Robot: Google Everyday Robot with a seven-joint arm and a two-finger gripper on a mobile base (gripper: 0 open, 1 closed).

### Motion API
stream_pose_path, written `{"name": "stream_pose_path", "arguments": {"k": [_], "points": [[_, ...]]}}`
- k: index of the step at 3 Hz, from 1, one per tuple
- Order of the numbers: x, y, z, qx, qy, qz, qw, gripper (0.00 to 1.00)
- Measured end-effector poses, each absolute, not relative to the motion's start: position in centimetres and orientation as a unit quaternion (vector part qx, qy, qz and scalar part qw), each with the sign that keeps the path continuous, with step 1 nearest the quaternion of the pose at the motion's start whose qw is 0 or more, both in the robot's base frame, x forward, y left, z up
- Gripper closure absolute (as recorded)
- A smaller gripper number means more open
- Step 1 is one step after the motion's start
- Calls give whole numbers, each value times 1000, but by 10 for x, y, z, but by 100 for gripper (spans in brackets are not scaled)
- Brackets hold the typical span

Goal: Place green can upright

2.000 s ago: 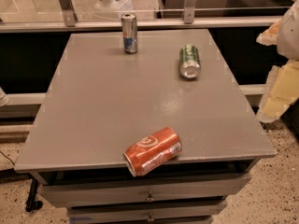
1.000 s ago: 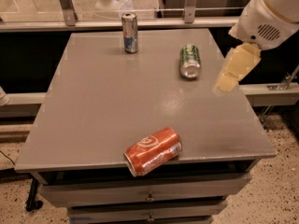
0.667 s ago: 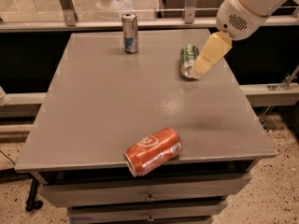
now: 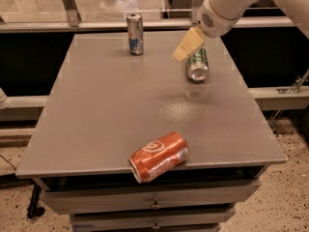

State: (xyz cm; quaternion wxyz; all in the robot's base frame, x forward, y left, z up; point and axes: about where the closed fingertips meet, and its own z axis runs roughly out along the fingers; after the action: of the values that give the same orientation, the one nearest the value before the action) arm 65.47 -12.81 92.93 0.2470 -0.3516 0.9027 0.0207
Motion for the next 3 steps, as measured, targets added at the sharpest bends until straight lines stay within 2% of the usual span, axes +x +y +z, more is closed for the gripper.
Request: {"name": "stream_pose_path", "arguments": {"k": [2,3], "points": [[719,-130,882,-176,961,-16,212,0],[732,-132,868,-128,971,-23,199,0]]}}
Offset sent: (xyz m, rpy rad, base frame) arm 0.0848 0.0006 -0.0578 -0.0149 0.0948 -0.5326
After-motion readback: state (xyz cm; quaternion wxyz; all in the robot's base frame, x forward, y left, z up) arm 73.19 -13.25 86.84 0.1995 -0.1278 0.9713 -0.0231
